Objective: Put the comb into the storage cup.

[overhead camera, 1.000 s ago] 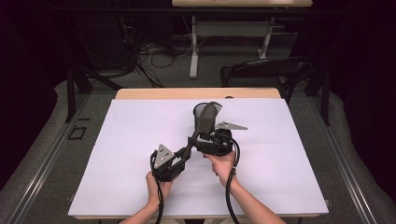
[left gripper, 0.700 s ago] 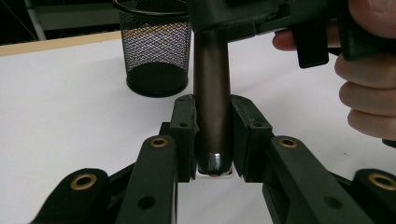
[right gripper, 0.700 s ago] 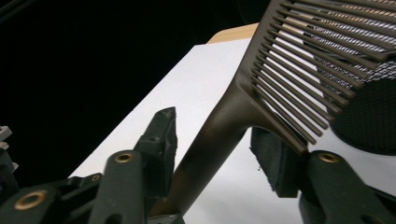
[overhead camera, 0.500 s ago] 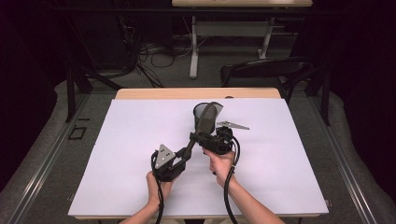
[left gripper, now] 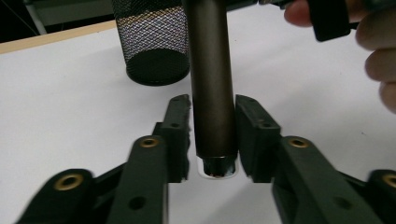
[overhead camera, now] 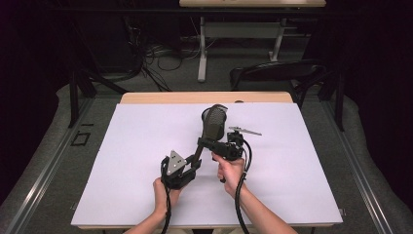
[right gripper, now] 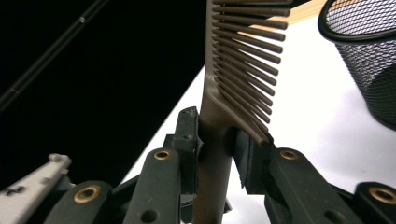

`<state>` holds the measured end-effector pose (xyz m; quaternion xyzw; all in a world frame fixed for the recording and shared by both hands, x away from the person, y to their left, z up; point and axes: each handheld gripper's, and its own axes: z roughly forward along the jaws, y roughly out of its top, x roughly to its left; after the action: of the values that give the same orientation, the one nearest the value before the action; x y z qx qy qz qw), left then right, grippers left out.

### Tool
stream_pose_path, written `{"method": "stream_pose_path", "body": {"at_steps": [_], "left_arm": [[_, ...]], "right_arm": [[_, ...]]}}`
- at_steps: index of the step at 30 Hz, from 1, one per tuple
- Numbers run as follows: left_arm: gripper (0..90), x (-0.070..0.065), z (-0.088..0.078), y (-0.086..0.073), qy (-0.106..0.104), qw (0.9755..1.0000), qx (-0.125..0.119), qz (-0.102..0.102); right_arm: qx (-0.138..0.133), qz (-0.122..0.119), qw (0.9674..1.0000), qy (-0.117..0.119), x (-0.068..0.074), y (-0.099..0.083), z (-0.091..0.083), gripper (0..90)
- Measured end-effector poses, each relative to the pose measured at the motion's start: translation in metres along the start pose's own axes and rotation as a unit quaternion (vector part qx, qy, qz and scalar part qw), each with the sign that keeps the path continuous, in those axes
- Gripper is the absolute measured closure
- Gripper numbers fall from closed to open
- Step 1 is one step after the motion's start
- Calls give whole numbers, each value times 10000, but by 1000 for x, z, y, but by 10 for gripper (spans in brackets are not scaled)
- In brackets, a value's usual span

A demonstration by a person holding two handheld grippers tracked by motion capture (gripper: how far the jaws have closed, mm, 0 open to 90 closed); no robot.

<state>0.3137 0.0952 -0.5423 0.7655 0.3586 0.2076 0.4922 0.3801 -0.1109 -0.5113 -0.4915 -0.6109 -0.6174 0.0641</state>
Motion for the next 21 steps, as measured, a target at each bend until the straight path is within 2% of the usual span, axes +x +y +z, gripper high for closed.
{"method": "stream_pose_path", "body": {"at_steps": [2,5,13,17,21], "left_arm": [[538,0,2,0,-43,10000,86,19],[427,0,3,0,-74,9998,168,56],[184,2,4,1,-140,9994,323,50],[132,4,2,1,-221,9992,331,40],[85,5,-1,3,-256,9989,378,53]], "right_arm": [[-10,35,10000,54,2,2,-2,730],[-63,-48,9999,93,4,4,-4,731],[-137,-272,9995,-16,6,9,-10,731],[-169,-393,9990,-107,6,11,-14,731],[-181,-670,9972,-266,8,13,-18,731]]}}
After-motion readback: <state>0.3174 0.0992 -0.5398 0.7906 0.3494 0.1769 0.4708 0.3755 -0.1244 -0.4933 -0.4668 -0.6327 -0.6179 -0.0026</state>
